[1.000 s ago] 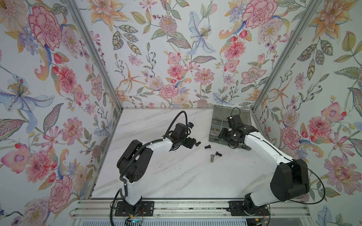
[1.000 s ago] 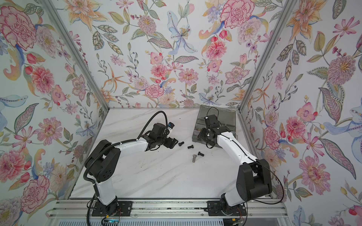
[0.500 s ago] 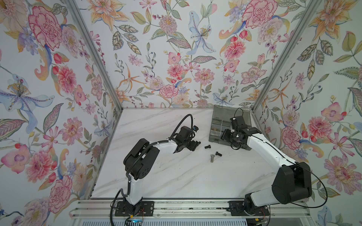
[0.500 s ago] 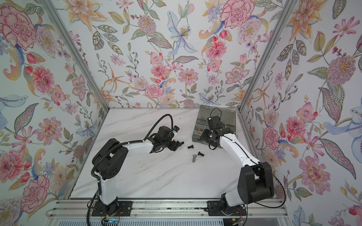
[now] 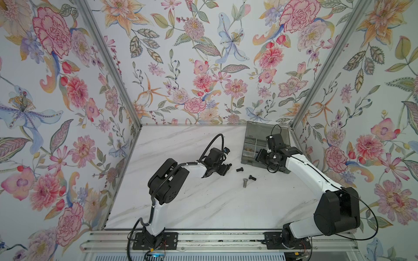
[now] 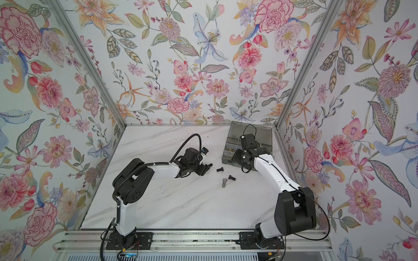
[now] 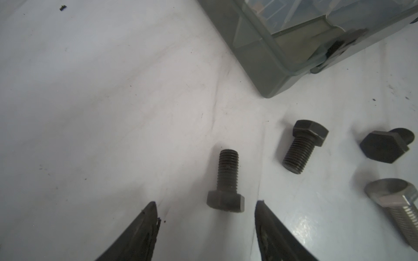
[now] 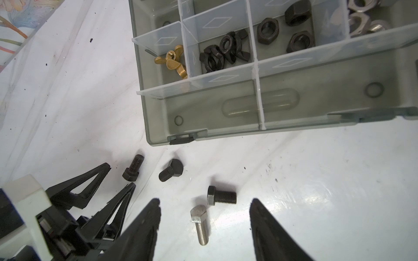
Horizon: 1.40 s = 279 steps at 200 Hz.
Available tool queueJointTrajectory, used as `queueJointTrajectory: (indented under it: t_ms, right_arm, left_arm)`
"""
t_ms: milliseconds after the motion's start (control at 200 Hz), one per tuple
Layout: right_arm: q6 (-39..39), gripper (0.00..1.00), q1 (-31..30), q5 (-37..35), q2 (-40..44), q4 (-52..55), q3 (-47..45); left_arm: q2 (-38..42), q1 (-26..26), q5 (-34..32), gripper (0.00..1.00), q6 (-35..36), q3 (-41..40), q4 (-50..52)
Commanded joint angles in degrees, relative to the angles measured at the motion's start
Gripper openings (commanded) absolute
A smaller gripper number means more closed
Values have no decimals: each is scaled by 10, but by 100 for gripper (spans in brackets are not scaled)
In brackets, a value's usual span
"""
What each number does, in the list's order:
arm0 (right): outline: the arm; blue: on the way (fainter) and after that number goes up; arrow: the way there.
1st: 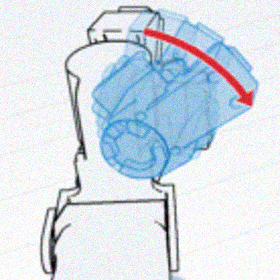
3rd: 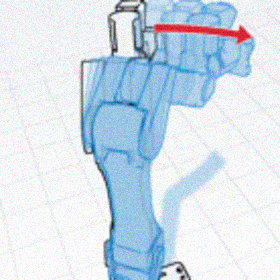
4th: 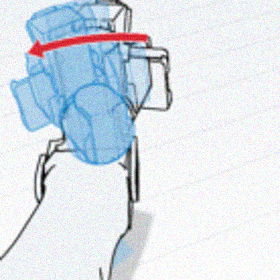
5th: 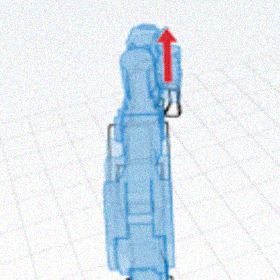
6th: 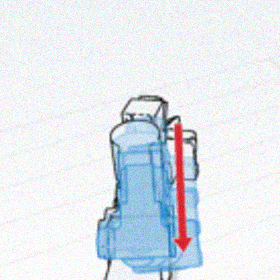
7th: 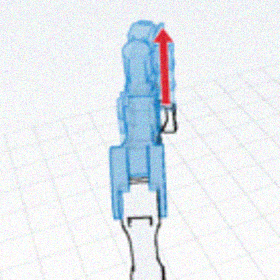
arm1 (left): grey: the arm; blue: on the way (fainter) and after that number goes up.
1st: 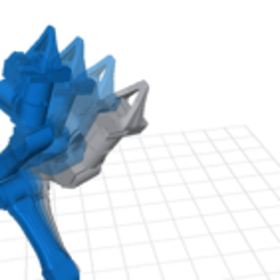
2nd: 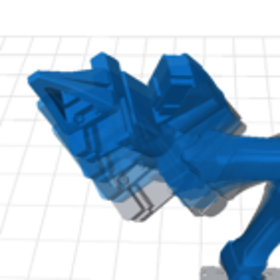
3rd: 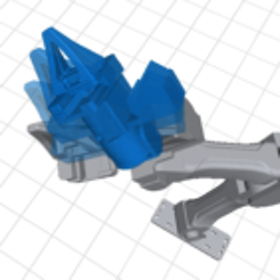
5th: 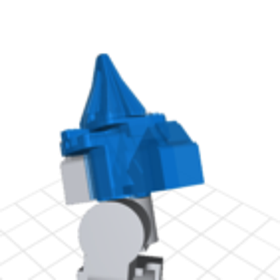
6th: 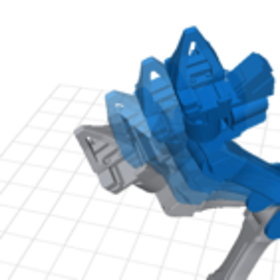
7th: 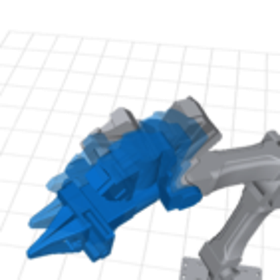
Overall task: Sort the screws and nuts into containers
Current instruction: Pick up the screw at the center of the table.
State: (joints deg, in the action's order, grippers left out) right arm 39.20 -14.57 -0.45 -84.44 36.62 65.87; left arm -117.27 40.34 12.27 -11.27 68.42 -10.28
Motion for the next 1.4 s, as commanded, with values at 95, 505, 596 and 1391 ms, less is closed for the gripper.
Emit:
queueJointTrajectory:
  t_ms: [95, 505, 596, 1391]
  right_arm:
    - [-13, 65, 4, 5, 3, 9, -11]
    - [-15, 65, 6, 4, 11, 8, -14]
    - [-15, 65, 7, 4, 11, 9, -14]
    - [-22, 66, 21, 6, 34, 9, -20]
  left_arm:
    - [-17, 9, -20, 69, 7, 8, -23]
    - [-33, 10, -22, 65, 4, 2, -41]
    - [-35, 11, -23, 64, 6, 1, -39]
    - [-34, 17, -37, 25, 19, 3, -42]
